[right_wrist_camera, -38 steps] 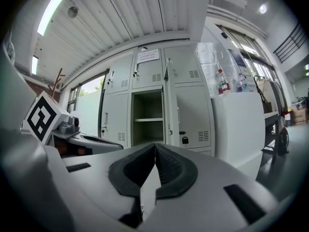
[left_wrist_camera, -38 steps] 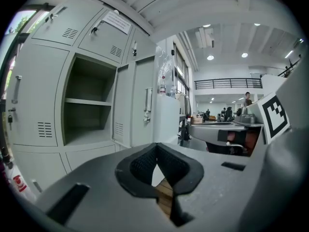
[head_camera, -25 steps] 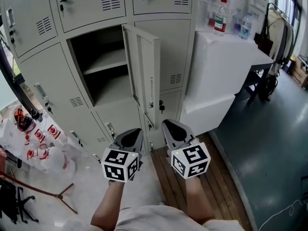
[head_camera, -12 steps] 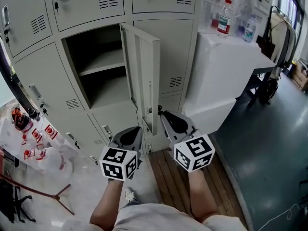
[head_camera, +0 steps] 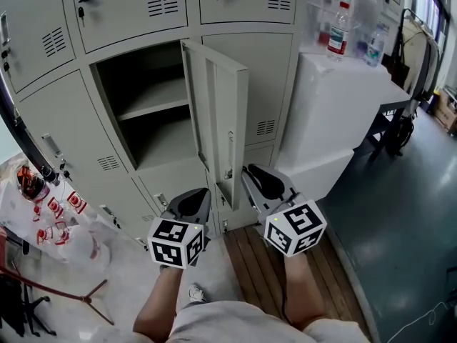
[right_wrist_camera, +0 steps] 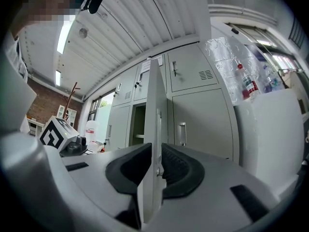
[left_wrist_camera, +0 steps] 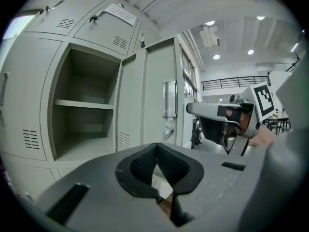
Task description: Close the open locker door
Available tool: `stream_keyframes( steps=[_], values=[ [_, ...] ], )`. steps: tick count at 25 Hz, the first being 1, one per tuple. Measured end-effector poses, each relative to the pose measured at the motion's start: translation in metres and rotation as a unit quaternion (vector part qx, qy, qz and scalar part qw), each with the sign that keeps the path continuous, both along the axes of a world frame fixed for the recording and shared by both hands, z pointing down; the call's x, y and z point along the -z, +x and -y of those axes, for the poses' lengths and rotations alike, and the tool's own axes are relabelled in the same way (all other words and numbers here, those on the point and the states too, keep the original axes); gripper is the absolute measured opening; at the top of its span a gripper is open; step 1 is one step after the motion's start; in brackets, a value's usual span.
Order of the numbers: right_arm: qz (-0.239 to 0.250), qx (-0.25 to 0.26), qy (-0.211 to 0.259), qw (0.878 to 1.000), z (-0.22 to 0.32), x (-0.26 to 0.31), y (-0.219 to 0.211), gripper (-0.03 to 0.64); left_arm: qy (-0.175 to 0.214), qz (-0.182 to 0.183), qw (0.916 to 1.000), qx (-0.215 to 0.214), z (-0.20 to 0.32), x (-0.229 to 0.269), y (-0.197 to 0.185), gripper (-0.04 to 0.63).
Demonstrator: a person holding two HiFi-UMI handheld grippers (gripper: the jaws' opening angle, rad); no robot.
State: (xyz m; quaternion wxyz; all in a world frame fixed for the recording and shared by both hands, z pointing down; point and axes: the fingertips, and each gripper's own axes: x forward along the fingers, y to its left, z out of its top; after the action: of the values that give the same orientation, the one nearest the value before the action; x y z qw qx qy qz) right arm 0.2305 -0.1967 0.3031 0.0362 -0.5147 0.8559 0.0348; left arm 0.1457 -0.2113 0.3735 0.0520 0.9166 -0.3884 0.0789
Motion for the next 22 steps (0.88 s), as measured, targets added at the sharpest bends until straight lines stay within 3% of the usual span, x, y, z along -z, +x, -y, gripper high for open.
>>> stream_keyframes(
  steps=[12,22],
  values=[
    [0.042,0.062,-0.007,0.997,0.010,0.001,-0.004,0.137,-0.006,-0.007,1.0000,0.000,0.017,-0.004,0.000,0.007],
    [0.026,0.114,-0.007,0.993,0.007,0.002,-0.031,0.138,-0.011,-0.014,0.9997,0.015,0.019,-0.008,-0.010,0.007]
  ],
)
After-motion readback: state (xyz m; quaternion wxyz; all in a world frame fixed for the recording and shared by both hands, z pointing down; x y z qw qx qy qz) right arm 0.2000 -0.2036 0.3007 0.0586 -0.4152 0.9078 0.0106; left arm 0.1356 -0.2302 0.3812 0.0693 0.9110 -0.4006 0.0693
